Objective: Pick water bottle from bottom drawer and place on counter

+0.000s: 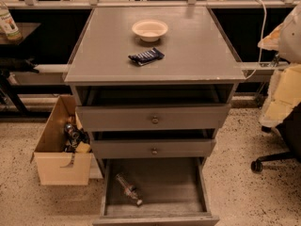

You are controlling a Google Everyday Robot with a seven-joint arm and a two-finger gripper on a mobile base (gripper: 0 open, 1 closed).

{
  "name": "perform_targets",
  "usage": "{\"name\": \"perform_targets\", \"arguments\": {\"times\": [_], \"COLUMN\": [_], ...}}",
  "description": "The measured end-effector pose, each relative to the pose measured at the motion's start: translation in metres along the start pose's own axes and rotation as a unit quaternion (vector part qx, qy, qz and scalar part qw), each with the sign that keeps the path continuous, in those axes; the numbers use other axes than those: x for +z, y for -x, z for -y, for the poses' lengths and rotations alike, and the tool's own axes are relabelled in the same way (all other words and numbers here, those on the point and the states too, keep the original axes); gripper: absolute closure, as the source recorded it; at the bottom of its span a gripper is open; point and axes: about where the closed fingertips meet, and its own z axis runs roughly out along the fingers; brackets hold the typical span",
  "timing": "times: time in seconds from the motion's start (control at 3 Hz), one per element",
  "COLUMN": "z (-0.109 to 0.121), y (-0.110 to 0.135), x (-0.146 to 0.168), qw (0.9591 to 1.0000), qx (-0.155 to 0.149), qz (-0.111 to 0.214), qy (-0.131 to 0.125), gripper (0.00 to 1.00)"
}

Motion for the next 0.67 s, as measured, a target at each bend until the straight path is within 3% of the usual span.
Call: {"name": "perform_targets", "arguments": {"times": [0.33, 0.67], "z": [0.001, -0.010], "y": [0.001, 0.014], "x": [0.000, 0.055], "qw": [1.0000, 0.9991], "qx": [0.000, 0.001], "qz": [-0.001, 0.034], "qy": [-0.005, 0.024], "gripper": [0.00, 0.00]}}
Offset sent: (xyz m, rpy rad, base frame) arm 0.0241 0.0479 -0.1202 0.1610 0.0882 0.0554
